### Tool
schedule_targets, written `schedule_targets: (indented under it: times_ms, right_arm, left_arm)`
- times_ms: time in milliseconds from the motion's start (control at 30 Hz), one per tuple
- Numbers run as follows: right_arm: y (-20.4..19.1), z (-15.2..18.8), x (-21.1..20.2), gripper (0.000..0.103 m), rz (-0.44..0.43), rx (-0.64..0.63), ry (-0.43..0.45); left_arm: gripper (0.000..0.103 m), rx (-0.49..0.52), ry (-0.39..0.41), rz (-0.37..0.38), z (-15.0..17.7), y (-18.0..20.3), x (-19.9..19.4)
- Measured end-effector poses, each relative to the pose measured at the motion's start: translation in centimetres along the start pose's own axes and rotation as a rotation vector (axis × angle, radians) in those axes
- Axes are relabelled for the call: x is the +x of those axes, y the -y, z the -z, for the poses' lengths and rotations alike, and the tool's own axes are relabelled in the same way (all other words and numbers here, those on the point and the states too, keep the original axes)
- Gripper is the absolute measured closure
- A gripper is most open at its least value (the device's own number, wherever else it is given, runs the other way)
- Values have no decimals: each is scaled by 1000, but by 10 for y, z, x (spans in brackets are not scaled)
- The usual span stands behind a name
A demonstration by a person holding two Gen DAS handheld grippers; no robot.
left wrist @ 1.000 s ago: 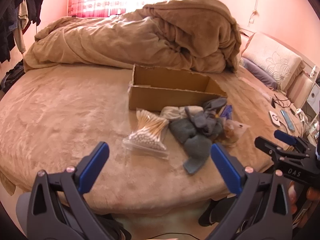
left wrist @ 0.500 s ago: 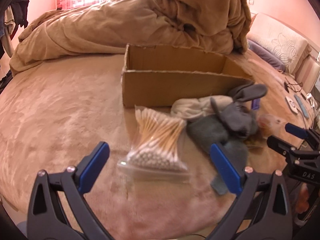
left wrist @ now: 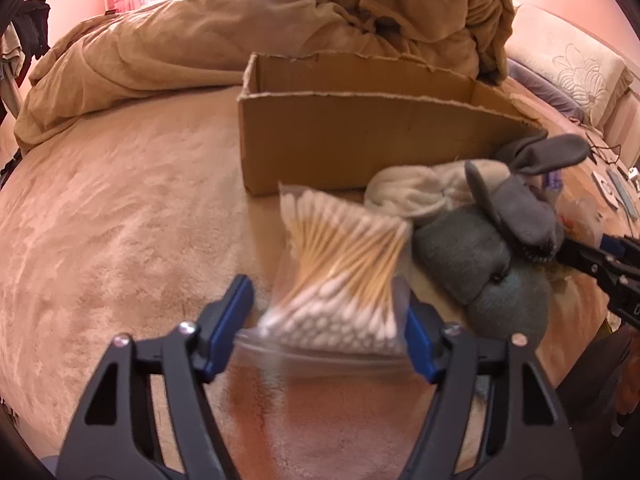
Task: Organize objects
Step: 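Grasp the cotton swab bag with left tool while right tool grasps the zip snack bag, then lower the swab bag into the box with left tool while right tool drops the snack bag in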
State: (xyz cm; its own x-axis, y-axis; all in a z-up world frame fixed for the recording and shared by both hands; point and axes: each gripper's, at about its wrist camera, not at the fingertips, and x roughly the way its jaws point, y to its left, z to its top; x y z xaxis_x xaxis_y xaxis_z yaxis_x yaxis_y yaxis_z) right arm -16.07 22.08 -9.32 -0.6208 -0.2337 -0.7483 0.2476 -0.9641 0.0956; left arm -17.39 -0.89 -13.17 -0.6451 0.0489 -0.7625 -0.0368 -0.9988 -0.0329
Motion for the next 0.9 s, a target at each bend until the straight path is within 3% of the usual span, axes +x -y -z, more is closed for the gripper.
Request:
schedule_targets:
  times_ms: [67,133,467,900]
  right_arm:
    - [-3,1,-3,57,5,-13,6]
    - [-5,0,-5,60,4,-19,9]
    - [-5,-8,-46,61,-5,-8,68]
    - [1,-51,-88,61,-36,6,152]
  left_arm:
    - [36,0,10,-2,1,1,-6]
    - [48,1,23,0,0,3,-13]
    - [49,-48,61,14,-10,4,-61]
    - [49,-68,121,42,-47,12,-113]
